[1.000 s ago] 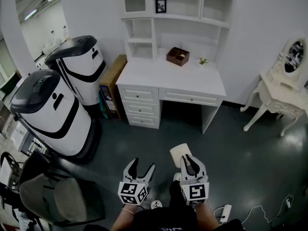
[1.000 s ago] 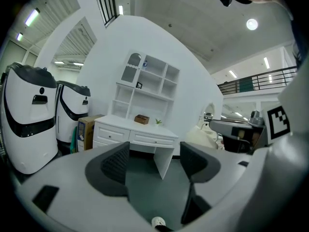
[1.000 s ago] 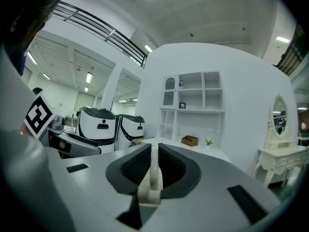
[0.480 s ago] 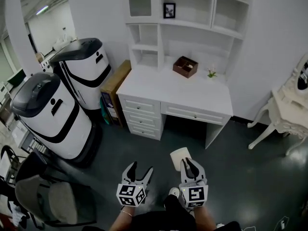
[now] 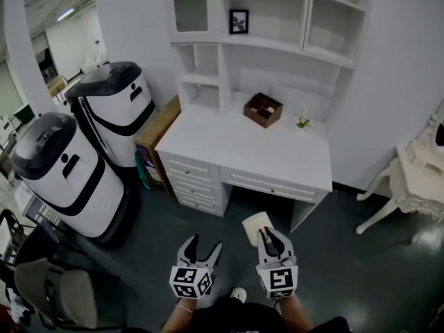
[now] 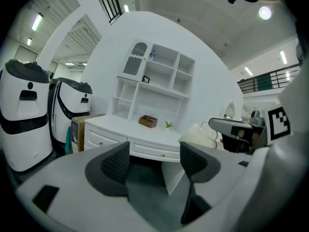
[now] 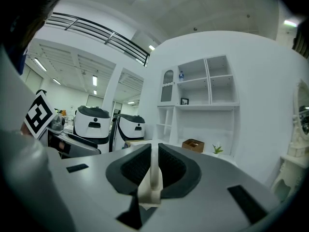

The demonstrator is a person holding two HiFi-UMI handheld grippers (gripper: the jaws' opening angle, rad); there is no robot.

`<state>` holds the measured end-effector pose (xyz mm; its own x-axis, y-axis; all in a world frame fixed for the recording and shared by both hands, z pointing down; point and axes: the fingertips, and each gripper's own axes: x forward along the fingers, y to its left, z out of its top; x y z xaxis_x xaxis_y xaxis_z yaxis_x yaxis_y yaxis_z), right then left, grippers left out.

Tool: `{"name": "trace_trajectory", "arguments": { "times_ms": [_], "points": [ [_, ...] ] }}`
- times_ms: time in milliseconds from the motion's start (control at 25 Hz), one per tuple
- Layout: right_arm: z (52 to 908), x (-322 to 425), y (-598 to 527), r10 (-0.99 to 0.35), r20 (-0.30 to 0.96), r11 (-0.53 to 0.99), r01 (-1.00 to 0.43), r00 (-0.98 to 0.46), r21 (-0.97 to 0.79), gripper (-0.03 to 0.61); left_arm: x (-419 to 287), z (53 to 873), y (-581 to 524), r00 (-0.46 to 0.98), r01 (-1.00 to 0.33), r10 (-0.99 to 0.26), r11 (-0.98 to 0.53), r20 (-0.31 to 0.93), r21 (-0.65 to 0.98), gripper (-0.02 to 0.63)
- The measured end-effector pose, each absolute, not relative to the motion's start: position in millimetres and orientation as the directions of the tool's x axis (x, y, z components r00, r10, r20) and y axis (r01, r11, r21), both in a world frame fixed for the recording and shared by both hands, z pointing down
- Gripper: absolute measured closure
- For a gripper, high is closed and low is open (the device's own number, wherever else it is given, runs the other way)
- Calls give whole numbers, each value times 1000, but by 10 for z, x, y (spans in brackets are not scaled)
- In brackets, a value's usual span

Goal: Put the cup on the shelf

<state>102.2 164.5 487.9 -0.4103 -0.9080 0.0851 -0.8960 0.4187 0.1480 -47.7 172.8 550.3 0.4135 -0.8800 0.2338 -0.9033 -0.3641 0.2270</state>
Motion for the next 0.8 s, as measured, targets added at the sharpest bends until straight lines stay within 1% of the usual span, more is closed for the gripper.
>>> {"name": "trace_trajectory", "arguments": {
  "times_ms": [320,800],
  "points": [
    [4969,1361,1230,-906,107,422,-896,-409,142,521,-60,5558,1298,432,-896,-867,-381,248,228,305],
    [5097,1464,890,-905,133,420,-899,-404,129,522,91,5721,913,456,-885,-844,-396,283,245,305]
  ]
}}
